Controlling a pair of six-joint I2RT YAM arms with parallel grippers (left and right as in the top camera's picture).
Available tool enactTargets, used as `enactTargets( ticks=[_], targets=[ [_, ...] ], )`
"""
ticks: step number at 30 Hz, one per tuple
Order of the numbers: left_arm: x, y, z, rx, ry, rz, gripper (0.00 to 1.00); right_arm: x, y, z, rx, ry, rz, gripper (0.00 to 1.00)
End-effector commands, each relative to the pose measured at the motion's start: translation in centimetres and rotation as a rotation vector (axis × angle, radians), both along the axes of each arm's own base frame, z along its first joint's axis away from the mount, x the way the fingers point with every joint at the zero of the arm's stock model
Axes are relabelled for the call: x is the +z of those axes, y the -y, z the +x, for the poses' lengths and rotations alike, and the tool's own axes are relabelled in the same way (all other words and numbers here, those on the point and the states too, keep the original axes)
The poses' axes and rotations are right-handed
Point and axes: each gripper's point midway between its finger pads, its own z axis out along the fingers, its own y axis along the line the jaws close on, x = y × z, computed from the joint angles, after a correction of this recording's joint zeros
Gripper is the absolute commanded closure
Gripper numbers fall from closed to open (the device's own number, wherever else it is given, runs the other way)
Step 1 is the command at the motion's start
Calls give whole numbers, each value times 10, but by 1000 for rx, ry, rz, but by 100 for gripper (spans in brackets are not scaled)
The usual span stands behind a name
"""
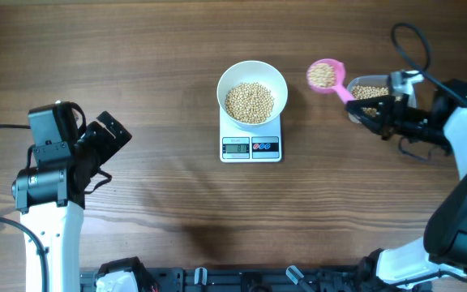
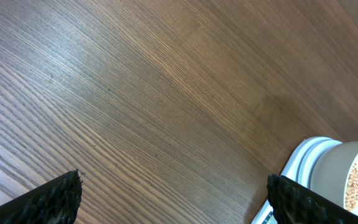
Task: Scoop item into bowl and weigh 150g on scale
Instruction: 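Carry the filled scoop left over the white bowl on the scale, then tilt the scoop with the right gripper to pour soybeans into the bowl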
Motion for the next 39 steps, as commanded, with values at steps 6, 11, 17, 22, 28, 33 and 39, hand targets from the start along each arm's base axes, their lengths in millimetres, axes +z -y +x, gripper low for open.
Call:
enactTargets(
  ticks=[6,11,17,22,28,33,39],
  targets=[
    [-1,-1,0,-2,-2,-4,0,-8,-51,1,148,-17,-67,95],
    [-1,0,0,-2,-3,-4,0,-5,-73,10,171,-4,-146,96],
    [-1,0,0,-2,-3,-4,0,9,-101,26,151,78,-248,96],
    [-1,0,0,-2,-3,-4,0,6,-129,34,125,175,-399,96],
    [-1,0,0,-2,-3,-4,0,-2,-139,40,65,283,-613,96],
    [-1,-1,0,-2,-2,-4,0,5,-130,45,2,374,-756,96],
    [0,-1,1,-2,2,-3,0,13,-127,43,14,519,-891,96]
  ],
)
